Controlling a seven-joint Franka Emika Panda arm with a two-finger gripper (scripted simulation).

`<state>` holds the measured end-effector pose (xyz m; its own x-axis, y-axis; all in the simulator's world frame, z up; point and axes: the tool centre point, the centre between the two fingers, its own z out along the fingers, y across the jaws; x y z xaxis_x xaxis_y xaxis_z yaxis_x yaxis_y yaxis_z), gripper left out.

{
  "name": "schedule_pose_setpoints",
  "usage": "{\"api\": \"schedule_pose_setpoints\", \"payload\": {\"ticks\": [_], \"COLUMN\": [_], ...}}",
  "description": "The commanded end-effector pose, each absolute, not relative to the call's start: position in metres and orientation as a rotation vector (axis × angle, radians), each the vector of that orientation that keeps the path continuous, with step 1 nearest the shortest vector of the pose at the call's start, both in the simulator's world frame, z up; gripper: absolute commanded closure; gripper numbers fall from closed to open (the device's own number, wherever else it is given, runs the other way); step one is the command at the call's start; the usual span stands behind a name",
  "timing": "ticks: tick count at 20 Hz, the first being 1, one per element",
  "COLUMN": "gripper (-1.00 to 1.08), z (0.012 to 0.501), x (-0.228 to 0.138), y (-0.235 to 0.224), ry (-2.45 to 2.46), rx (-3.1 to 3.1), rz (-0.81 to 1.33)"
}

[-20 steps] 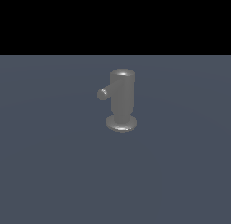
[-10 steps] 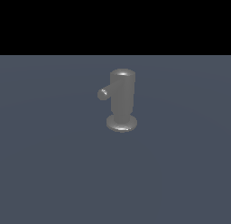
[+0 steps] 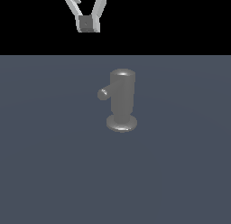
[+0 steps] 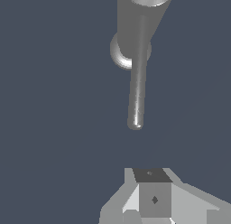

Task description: Turn on the faucet by rotating a designated handle.

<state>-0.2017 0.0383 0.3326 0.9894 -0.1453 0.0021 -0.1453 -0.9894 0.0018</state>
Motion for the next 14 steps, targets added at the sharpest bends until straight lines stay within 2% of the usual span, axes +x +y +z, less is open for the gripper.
{"api": "schedule_pose_setpoints", "payload": {"ticks": [1,14], "gripper": [1.08,1.08], "z": [0.312,0.235], "x": [-0.195,-0.167], "y": [0.045,0.067], "ry": [-0.256,-0.354], "rx": [3.13,3.123], "rz": [0.003,0.0]}}
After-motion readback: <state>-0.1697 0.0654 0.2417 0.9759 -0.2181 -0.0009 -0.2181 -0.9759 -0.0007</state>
